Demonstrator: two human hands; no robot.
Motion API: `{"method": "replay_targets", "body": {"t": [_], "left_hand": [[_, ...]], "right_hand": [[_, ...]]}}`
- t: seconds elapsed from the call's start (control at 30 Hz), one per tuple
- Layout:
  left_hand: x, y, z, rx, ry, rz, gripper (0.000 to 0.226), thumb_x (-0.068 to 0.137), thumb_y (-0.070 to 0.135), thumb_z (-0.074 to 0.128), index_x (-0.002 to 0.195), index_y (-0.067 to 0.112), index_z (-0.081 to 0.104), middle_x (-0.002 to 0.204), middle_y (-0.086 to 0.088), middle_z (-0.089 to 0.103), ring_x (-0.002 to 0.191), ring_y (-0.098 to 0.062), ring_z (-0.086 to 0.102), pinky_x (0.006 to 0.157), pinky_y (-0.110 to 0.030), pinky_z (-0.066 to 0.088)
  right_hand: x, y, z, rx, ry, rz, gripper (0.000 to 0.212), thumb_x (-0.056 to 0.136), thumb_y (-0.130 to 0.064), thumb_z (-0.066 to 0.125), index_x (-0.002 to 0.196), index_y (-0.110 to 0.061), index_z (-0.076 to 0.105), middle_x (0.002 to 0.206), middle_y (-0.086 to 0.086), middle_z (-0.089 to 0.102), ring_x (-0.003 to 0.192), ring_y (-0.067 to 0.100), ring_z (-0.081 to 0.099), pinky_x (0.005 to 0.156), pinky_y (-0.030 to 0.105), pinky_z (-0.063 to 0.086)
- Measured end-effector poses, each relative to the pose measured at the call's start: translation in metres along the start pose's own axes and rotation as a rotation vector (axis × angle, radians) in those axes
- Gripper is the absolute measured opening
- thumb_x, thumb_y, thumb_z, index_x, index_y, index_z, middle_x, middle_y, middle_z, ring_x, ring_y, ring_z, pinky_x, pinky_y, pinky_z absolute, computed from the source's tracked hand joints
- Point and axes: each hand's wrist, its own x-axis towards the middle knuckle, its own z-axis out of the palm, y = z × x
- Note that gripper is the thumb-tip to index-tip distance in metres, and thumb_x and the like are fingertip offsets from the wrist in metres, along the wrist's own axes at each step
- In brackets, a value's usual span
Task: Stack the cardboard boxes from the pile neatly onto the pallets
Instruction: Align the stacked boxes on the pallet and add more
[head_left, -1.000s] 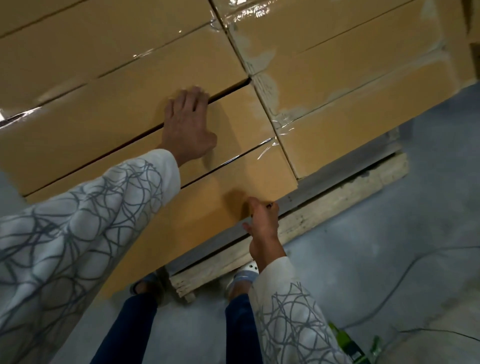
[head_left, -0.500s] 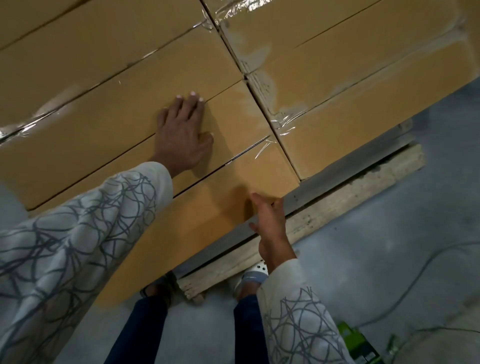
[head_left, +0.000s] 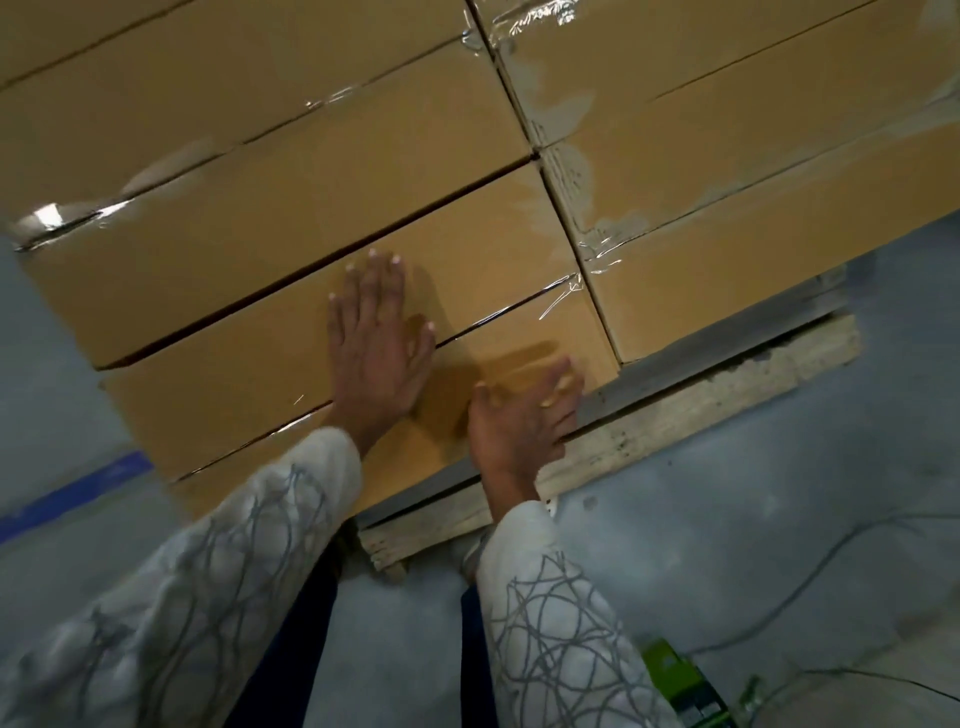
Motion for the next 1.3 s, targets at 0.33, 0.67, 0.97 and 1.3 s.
{"method": "replay_targets", "body": {"t": [0.33,0.67,0.97,1.3], "left_hand": [[-0.156,-0.123,-0.021,-0.167,0.149,-0.561,0.093,0.088,0.062,0.052,0.159,0.007,0.031,0.165,-0.022,0.027,0.15,-0.042,0.027,0.119,-0.055,0.025],[-0.118,-0.162,-0.05,-0.702,0.208,-1.023,0.099,0.089,0.043,0.074,0.164,0.018,0.015,0.17,-0.007,0.018,0.155,-0.028,0.02,0.125,-0.048,0.021],[-0.108,-0.182,-0.066,-1.021,0.242,-1.016,0.101,0.077,0.049,0.076,0.162,0.028,0.025,0.164,0.002,0.033,0.148,-0.023,0.035,0.12,-0.051,0.035],[-0.108,-0.19,-0.07,-1.094,0.16,-0.98,0.114,0.064,0.049,0.081,0.161,0.033,0.022,0.162,0.004,0.034,0.145,-0.025,0.038,0.117,-0.054,0.039]], "right_hand": [[-0.074,-0.014,0.041,-0.371,-0.136,-0.529,0.086,0.091,-0.041,0.066,0.162,-0.028,0.019,0.17,0.003,0.005,0.153,0.031,0.012,0.11,0.061,0.031],[-0.116,-0.07,0.097,-0.558,-0.291,-0.8,0.074,0.095,-0.041,0.062,0.159,-0.035,0.025,0.17,-0.001,0.01,0.155,0.028,0.006,0.114,0.06,0.024],[-0.152,-0.077,0.138,-0.605,-0.379,-0.856,0.072,0.094,-0.039,0.062,0.158,-0.038,0.029,0.17,-0.005,0.01,0.156,0.026,0.004,0.116,0.061,0.021],[-0.162,-0.062,0.142,-0.616,-0.386,-0.831,0.075,0.091,-0.036,0.065,0.157,-0.032,0.03,0.171,-0.005,0.011,0.157,0.025,0.004,0.116,0.062,0.02]]}}
